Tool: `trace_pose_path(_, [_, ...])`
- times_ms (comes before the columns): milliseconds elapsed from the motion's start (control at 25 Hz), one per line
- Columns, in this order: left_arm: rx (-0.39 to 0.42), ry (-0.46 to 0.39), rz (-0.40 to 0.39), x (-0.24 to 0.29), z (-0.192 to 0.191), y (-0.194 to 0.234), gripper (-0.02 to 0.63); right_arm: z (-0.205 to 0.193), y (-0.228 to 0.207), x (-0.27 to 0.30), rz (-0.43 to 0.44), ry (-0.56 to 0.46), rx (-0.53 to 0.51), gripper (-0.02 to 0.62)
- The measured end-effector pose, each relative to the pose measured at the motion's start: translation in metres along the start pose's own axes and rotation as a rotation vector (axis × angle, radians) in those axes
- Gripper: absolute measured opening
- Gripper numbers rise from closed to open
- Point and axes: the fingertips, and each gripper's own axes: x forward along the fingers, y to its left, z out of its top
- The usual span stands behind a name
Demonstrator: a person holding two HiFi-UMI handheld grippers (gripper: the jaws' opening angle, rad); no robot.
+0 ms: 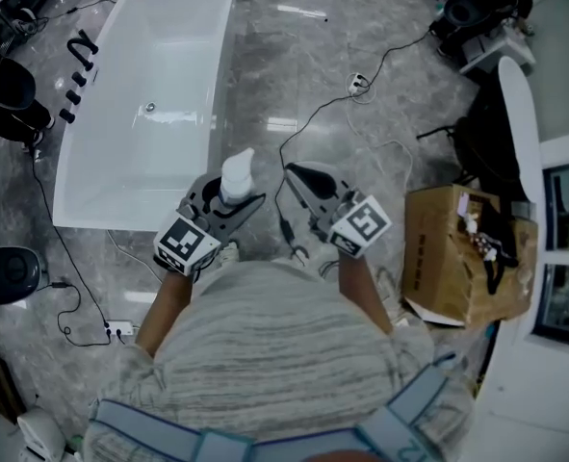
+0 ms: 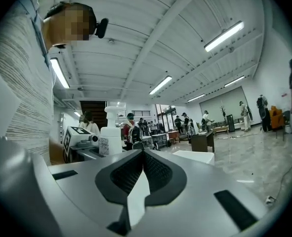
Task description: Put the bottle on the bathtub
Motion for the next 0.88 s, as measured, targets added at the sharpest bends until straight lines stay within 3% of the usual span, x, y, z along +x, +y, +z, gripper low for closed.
trace_pose_path(400, [-0.017, -0.017, 0.034, -0.088, -0.019, 0.055, 0.252, -0.005, 0.074, 0.091, 0.084, 0.04, -0.045, 0.003])
trace_pose_path(640, [-0.063, -0.037, 0.007, -0.093, -0.032, 0.061, 0.252, -0.006, 0.088, 0.102, 0.095, 0.064, -0.062, 0.003])
trace_pose_path(880, [-0.052, -0.049, -0.012, -0.085, -0.02, 0.075, 0.252, -0.009, 0.08, 0.12, 0.083, 0.089, -0.025, 0.003])
